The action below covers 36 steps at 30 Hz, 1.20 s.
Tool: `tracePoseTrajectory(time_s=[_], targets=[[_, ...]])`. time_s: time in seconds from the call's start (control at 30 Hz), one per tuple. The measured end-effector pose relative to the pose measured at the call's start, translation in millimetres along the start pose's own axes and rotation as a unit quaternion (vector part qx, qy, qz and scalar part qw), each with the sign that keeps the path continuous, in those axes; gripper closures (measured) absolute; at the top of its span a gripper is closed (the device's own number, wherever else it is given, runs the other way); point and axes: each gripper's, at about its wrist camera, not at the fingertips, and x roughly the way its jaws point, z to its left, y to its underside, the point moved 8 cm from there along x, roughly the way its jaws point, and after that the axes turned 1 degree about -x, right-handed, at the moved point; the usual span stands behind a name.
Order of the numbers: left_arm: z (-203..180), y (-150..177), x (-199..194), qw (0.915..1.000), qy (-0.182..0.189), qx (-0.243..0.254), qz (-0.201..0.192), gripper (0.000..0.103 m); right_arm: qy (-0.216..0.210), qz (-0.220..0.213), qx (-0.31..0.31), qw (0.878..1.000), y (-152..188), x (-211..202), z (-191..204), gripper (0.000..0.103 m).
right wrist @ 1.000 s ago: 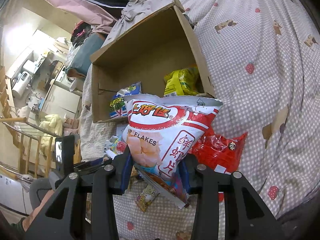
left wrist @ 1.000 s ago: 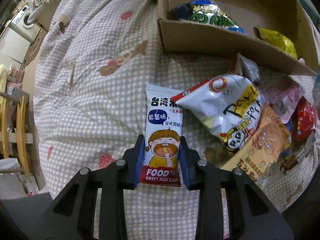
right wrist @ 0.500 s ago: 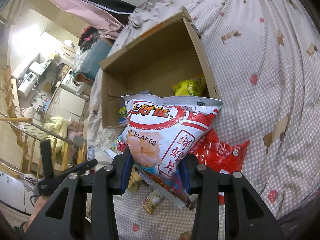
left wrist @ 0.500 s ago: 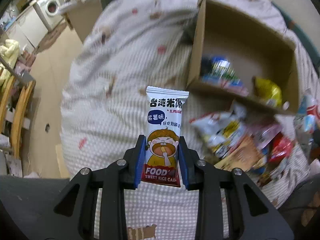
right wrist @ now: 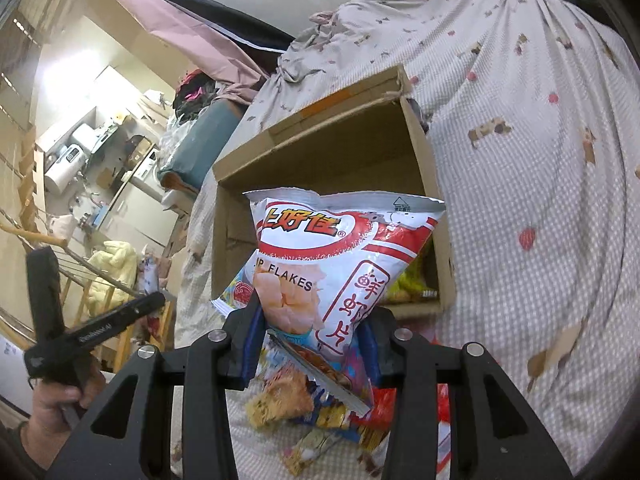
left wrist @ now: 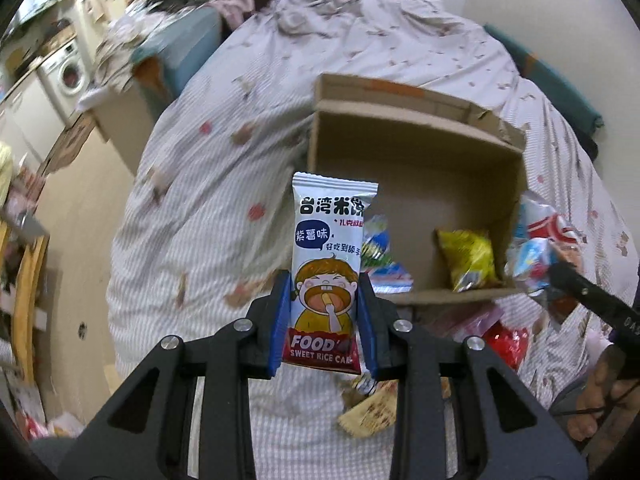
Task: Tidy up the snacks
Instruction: 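Lower both snacks into the box and open both tools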
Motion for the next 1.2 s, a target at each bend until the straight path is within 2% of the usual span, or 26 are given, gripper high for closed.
tracePoseTrajectory(time_s=[0.1, 0.33, 0.43, 0.57, 0.8, 0.93, 1.2], targets=[[-10.2, -16.3, 12.1, 0.9998, 0.0, 0.02, -0.005, 0.076, 0.006, -0.004, -0.015, 1.0, -11.4, 9.7, 0.4, 0.06], [-20.7, -43.6, 37.4, 0.9991, 0.006, 0.032, -0.025, 0.076, 0.018, 0.004, -0.032, 0.999, -28.8, 40.3, -5.3, 0.06], [-21.6, -43.8, 53.2, 0.9991, 0.021, 0.027, -0.027, 0.076, 0.024, 0.01, -0.05, 0.998, -33.2, 53.9, -4.6, 0.06], [-13.8, -44.1, 66.4, 0.9988, 0.004, 0.018, -0.044, 0.076, 0.019, 0.017, -0.056, 0.998, -38.9, 69.7, -3.8, 0.06], [-12.9, -38.9, 86.3, 0.9991, 0.036, -0.003, -0.022, 0.076, 0.019, 0.031, -0.08, 0.996, -38.8, 95.3, 2.3, 0.059], [-21.5, -35.7, 90.7, 0.9991, 0.031, 0.021, -0.02, 0.076, -0.002, 0.045, -0.076, 0.996, -33.5, 101.1, 5.3, 0.059], [-28.7, -33.9, 95.2, 0.999, 0.029, 0.03, -0.017, 0.076, -0.007, 0.051, -0.068, 0.996, -30.4, 103.0, 2.4, 0.057]])
